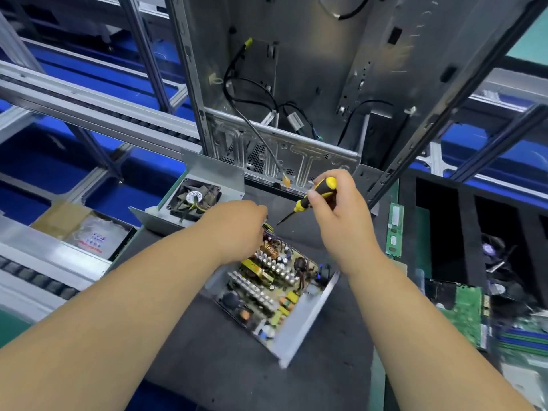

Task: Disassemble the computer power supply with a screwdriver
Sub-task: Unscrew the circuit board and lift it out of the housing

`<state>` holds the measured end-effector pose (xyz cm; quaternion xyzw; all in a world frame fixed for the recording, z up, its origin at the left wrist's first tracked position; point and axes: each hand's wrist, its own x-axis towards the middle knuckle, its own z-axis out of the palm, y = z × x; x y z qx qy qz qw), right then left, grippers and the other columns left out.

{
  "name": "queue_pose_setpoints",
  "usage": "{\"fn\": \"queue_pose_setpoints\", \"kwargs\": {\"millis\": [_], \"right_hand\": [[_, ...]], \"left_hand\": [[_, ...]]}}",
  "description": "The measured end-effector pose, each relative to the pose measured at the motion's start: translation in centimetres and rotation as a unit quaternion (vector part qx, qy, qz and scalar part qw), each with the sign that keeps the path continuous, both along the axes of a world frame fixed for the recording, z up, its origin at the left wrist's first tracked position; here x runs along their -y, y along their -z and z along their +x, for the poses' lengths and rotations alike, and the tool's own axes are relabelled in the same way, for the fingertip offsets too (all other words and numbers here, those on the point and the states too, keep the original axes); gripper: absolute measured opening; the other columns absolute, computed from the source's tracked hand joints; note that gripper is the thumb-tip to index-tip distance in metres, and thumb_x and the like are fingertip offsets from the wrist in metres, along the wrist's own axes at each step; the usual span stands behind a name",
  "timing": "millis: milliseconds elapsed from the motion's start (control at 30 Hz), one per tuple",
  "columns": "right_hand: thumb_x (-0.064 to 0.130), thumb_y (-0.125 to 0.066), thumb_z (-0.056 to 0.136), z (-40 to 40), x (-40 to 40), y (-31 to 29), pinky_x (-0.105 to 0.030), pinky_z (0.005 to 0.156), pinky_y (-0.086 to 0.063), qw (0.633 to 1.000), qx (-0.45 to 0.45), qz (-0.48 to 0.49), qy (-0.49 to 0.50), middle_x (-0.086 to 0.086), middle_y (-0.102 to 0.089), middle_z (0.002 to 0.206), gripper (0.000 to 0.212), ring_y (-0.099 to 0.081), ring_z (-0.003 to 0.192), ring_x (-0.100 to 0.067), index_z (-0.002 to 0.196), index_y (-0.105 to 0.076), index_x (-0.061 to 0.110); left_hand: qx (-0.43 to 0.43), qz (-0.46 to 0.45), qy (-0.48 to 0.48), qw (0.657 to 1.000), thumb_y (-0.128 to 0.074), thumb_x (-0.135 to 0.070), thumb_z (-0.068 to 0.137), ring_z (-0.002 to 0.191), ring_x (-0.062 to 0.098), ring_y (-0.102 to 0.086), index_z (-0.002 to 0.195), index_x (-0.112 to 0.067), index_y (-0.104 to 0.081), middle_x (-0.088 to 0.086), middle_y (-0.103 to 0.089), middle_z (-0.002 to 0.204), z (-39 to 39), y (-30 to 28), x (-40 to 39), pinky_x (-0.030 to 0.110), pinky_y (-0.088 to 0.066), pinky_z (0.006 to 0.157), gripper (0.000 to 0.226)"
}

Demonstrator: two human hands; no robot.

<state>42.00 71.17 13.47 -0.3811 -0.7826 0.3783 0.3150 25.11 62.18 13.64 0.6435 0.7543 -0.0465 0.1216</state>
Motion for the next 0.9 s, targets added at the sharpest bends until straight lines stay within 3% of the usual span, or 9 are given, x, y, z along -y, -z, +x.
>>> {"fn": "queue_pose_setpoints", "kwargs": {"millis": [67, 200, 333, 500, 600, 700, 800, 900], "right_hand": [[0.026, -0.057, 0.098, 1.4, -0.3, -0.5, -0.011, 0.063, -0.04, 0.999, -0.024, -0.016, 0.016, 0.016, -0.062, 0.083, 0.01, -0.061, 0.082, 0.001, 0.1, -0.05, 0.032], [0.024, -0.057, 0.098, 3.8, -0.4, -1.1, -0.024, 0.072, -0.048, 0.997, -0.058, -0.042, 0.035, 0.018, -0.063, 0.083, 0.01, -0.066, 0.087, -0.009, 0.098, -0.051, 0.032], [0.022, -0.057, 0.097, 5.8, 0.5, -1.1, -0.01, 0.059, -0.04, 0.996, -0.067, -0.043, 0.033, 0.017, -0.067, 0.079, 0.012, -0.066, 0.079, -0.003, 0.094, -0.049, 0.031], [0.03, -0.057, 0.095, 7.8, 1.4, -0.3, -0.027, 0.059, -0.041, 0.998, -0.025, -0.056, 0.015, 0.006, -0.071, 0.082, 0.012, -0.057, 0.065, -0.006, 0.092, -0.047, 0.035], [0.038, -0.055, 0.091, 8.6, 2.0, 0.3, -0.035, 0.063, -0.047, 0.999, 0.008, -0.033, -0.014, 0.005, -0.068, 0.087, 0.009, -0.06, 0.075, -0.017, 0.093, -0.047, 0.036], [0.042, -0.054, 0.088, 9.1, 2.7, 0.9, -0.031, 0.064, -0.044, 0.999, 0.018, -0.021, -0.033, 0.01, -0.064, 0.087, 0.01, -0.058, 0.078, -0.015, 0.094, -0.047, 0.037], [0.038, -0.057, 0.09, 9.2, 3.3, 1.4, -0.034, 0.067, -0.049, 0.998, 0.017, -0.01, -0.054, 0.011, -0.061, 0.088, 0.011, -0.06, 0.081, -0.013, 0.096, -0.047, 0.037], [0.032, -0.06, 0.093, 9.2, 3.8, 1.6, -0.035, 0.073, -0.05, 0.997, 0.023, 0.009, -0.078, 0.012, -0.059, 0.091, 0.014, -0.057, 0.085, -0.013, 0.099, -0.048, 0.034]], "left_hand": [[-0.02, 0.002, 0.051, 0.999, -0.046, -0.018, 0.097, 0.081, 0.024, -0.045, 0.093, -0.02, -0.04, -0.004, -0.036, 0.08, 0.5, -0.5, -1.1, 0.036, -0.037, 0.069, 0.008], [-0.097, -0.015, 0.16, 0.982, -0.051, -0.012, 0.094, 0.092, 0.025, -0.056, 0.096, -0.023, -0.042, -0.001, -0.051, 0.094, 1.4, -1.3, -3.0, 0.035, -0.03, 0.075, 0.014], [-0.109, -0.065, 0.215, 0.968, -0.045, -0.018, 0.099, 0.101, 0.024, -0.057, 0.114, -0.022, -0.053, -0.003, -0.058, 0.107, 2.2, -1.3, -3.5, 0.037, -0.036, 0.092, 0.016], [-0.136, -0.09, 0.268, 0.95, -0.049, -0.015, 0.097, 0.107, 0.022, -0.057, 0.123, -0.029, -0.055, -0.007, -0.059, 0.117, 4.9, -0.9, -2.8, 0.036, -0.036, 0.093, 0.031], [-0.144, -0.1, 0.272, 0.946, -0.051, -0.015, 0.096, 0.111, 0.022, -0.054, 0.129, -0.033, -0.054, -0.007, -0.058, 0.119, 6.1, -0.8, -2.0, 0.032, -0.03, 0.085, 0.038], [-0.14, -0.092, 0.259, 0.951, -0.048, -0.019, 0.096, 0.111, 0.022, -0.05, 0.124, -0.032, -0.057, -0.007, -0.059, 0.115, 6.6, -0.8, -1.2, 0.031, -0.029, 0.083, 0.032], [-0.128, -0.065, 0.218, 0.965, -0.045, -0.029, 0.099, 0.12, 0.021, -0.044, 0.128, -0.027, -0.056, -0.005, -0.056, 0.123, 7.1, -0.4, -0.1, 0.033, -0.031, 0.1, 0.031], [-0.002, 0.026, 0.106, 0.994, -0.056, -0.023, 0.094, 0.139, 0.019, -0.027, 0.14, -0.025, -0.046, -0.004, -0.041, 0.147, 7.4, 0.2, 1.8, 0.034, -0.012, 0.119, 0.047]]}}
